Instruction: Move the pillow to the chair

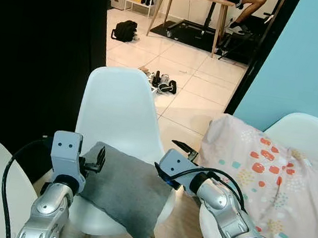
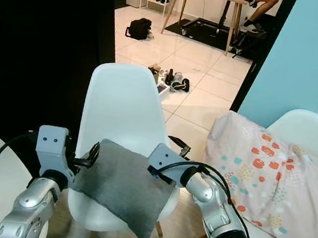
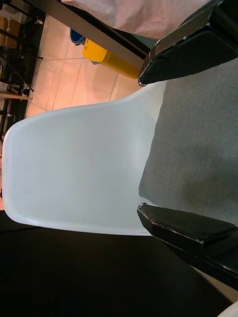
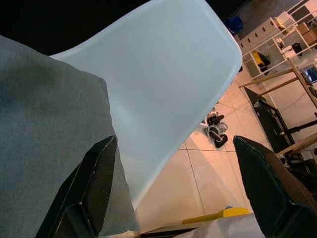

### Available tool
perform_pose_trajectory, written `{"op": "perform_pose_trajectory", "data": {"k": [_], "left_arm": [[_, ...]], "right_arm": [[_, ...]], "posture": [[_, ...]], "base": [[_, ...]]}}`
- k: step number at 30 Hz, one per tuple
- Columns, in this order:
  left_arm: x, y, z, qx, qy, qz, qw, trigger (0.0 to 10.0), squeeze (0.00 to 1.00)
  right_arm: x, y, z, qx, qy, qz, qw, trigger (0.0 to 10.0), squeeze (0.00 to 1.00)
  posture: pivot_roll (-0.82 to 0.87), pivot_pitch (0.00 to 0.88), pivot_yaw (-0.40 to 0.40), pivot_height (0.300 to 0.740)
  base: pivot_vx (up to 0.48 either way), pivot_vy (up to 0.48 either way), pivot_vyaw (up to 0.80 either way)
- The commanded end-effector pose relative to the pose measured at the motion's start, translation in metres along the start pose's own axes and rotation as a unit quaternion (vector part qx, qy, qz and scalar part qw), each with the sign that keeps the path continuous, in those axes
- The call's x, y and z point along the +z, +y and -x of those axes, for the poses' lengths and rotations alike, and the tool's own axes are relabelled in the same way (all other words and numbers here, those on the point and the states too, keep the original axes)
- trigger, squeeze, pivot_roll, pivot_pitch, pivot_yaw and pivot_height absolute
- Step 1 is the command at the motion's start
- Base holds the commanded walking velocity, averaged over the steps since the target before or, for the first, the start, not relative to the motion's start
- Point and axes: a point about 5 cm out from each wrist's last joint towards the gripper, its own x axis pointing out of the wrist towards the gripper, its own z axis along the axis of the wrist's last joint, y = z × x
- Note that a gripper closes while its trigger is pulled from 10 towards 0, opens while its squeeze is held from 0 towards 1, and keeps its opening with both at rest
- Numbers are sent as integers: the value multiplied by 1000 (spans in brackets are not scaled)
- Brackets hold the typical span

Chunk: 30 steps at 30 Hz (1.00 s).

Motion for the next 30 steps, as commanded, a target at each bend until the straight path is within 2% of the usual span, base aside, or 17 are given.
{"op": "perform_pose_trajectory", "data": {"k": [1, 15, 24, 30], "left_arm": [[-1, -3, 0, -4, -1, 4, 1000, 10000, 0], [-1, -4, 2, -1, -3, 6, 1000, 10000, 0], [-3, 1, 5, 0, 8, 4, 1000, 10000, 0], [-2, 8, 5, 11, 11, 5, 1000, 10000, 0]], "right_arm": [[0, 0, 1, 5, -2, 11, 1000, 10000, 0], [1, 0, 2, 7, -7, 15, 1000, 10000, 0], [4, 6, 2, 6, -12, 14, 1000, 10000, 0], [4, 5, 3, -21, 0, 49, 999, 10000, 0]], "posture": [[51, 0, -84, 740], [74, 0, -110, 740], [67, 0, -86, 740], [71, 0, -75, 740]], "base": [[0, 0, 0], [0, 0, 0], [0, 0, 0], [0, 0, 0]]}}
